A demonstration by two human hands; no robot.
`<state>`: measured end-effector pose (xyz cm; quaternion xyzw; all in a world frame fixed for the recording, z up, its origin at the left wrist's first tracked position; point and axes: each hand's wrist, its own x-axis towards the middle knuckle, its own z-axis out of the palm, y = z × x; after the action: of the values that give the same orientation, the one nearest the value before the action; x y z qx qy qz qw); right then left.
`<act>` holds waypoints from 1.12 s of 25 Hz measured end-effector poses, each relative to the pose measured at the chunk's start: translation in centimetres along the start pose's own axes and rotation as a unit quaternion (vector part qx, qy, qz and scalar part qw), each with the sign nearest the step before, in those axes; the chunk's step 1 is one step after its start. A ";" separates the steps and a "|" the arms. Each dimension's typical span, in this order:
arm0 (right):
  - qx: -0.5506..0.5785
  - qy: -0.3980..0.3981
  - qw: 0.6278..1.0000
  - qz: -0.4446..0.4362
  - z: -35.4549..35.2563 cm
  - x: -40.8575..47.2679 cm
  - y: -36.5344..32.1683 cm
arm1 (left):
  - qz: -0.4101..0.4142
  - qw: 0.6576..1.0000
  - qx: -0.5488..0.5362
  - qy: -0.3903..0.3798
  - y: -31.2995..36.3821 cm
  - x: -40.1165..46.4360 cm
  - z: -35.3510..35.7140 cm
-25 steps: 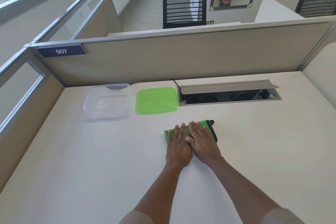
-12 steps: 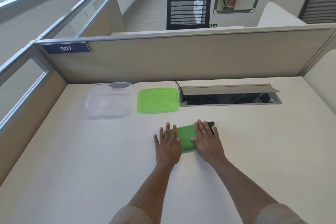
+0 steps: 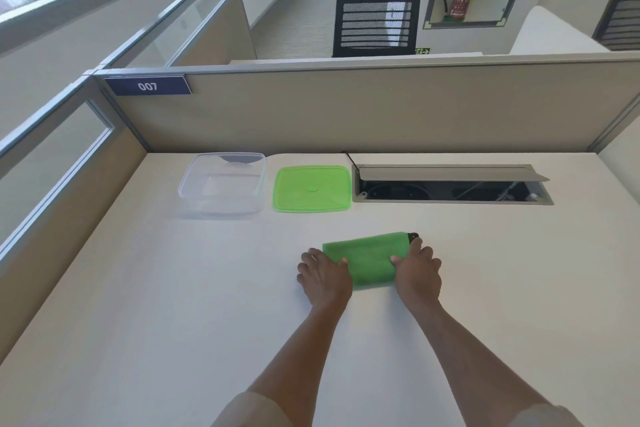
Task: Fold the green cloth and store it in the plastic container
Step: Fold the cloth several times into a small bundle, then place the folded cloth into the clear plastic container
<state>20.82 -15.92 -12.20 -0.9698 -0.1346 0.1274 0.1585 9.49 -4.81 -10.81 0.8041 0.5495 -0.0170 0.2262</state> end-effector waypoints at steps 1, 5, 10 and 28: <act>0.029 -0.005 0.999 0.015 0.0 0.0 -0.1 | -0.021 1.000 -0.018 -0.008 0.0 0.0 -0.2; 0.124 -0.054 0.987 0.081 -0.9 0.7 0.1 | -0.115 0.979 -0.144 -0.091 -0.2 0.8 -0.8; 0.189 -0.085 0.970 0.128 -1.8 1.1 1.0 | -0.150 0.927 -0.321 -0.125 -1.3 1.5 -1.3; 0.377 -0.102 0.919 0.053 -1.8 -2.5 -5.7 | -0.048 0.891 -0.426 -0.153 -8.9 5.3 -8.7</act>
<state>17.74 -11.94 -8.07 -0.8256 -0.0404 0.2749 0.4912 1.69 5.76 -7.54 0.5908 0.5006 0.0845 0.6271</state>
